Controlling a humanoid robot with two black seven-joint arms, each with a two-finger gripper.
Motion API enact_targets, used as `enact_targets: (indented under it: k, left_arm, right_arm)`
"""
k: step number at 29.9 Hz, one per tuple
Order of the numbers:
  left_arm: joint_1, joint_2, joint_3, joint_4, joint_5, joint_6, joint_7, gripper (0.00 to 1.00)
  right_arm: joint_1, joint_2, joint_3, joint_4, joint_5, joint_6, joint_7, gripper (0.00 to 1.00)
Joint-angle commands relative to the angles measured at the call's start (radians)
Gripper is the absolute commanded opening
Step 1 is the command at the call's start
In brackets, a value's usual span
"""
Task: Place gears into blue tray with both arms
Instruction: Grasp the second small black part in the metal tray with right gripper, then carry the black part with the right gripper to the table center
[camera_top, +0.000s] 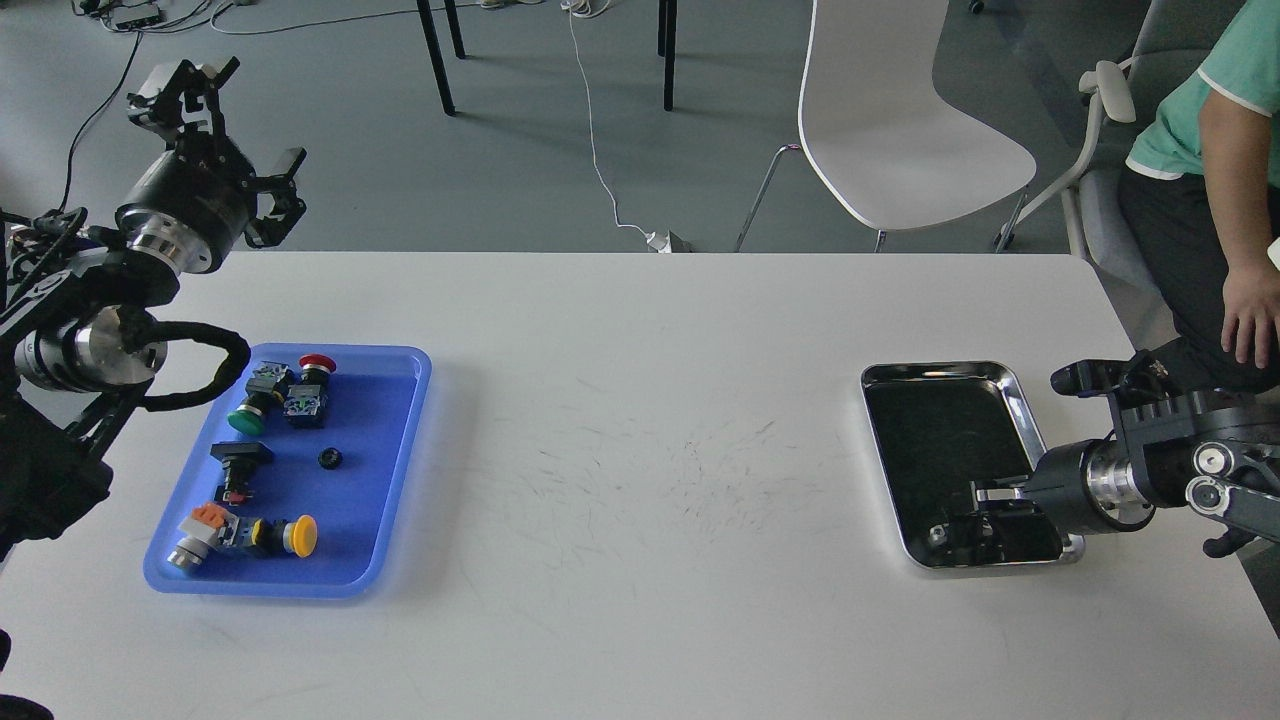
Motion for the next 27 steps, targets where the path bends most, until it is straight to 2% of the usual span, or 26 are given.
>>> enact_targets:
  k: [1,8,15,19,23,27]
  left_arm:
    - [0.000,-0.001,0.001,0.000,0.000,0.002,-0.001,0.98]
    - [0.000,-0.003,0.001,0.000,0.002,0.002,-0.001,0.98]
    - [-0.003,-0.004,0.000,0.000,0.000,0.008,-0.001,0.98]
    - [-0.007,-0.003,0.001,0.000,0.002,0.016,0.001,0.98]
    - [-0.011,-0.004,0.001,0.000,0.001,0.019,0.001,0.98]
    - [-0.011,-0.010,0.001,0.000,0.002,0.019,0.001,0.98]
  right_arm:
    - [0.027,-0.004,0.001,0.007,0.000,0.000,0.000,0.02]
    - [0.139,-0.042,0.004,0.093,0.030,0.012,0.000,0.02]
    - [0.233,-0.041,0.008,0.176,0.286,0.010,0.002,0.02]
    - [0.251,0.049,0.019,0.176,0.426,-0.016,0.023,0.02]
    - [0.244,0.154,0.022,0.147,0.578,-0.094,0.097,0.02]
    - [0.230,0.293,0.025,0.061,0.598,-0.146,0.123,0.02]
